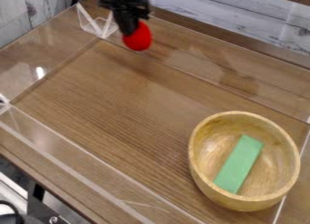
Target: Move the red fruit to the right side of the table
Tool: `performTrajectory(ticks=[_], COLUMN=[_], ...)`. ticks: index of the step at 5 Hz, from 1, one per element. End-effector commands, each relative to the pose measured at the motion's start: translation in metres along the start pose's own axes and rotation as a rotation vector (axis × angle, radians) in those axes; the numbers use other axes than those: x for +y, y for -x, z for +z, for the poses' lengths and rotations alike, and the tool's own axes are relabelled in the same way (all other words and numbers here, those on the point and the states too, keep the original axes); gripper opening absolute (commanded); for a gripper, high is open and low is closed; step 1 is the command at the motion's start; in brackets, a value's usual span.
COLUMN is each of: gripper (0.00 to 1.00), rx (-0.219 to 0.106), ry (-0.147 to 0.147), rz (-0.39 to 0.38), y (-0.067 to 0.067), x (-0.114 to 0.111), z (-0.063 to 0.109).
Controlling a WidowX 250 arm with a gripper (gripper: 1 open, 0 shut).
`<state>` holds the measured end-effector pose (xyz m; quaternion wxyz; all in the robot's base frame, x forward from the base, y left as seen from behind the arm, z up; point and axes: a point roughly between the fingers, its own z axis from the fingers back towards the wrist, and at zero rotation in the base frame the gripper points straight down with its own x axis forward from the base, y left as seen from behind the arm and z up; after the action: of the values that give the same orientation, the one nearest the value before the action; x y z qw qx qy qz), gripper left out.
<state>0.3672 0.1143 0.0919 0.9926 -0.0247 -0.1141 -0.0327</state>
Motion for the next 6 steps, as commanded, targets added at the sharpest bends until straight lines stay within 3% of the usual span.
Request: performTrajectory(ticks=[1,3,5,6], gripper=[0.0,0.0,0.0,1.0], rx=[-0.057,-0.006,0.045,0.067], ry=[-0.006,0.017,0.046,0.064], rz=[-0.02,-0.054,-0.163,-0.215], y=[-0.01,-0.008,0.01,0.008], x=[-0.025,-0.065,-0.078,-0.08], z=[0.017,-0.007,-0.042,-0.043])
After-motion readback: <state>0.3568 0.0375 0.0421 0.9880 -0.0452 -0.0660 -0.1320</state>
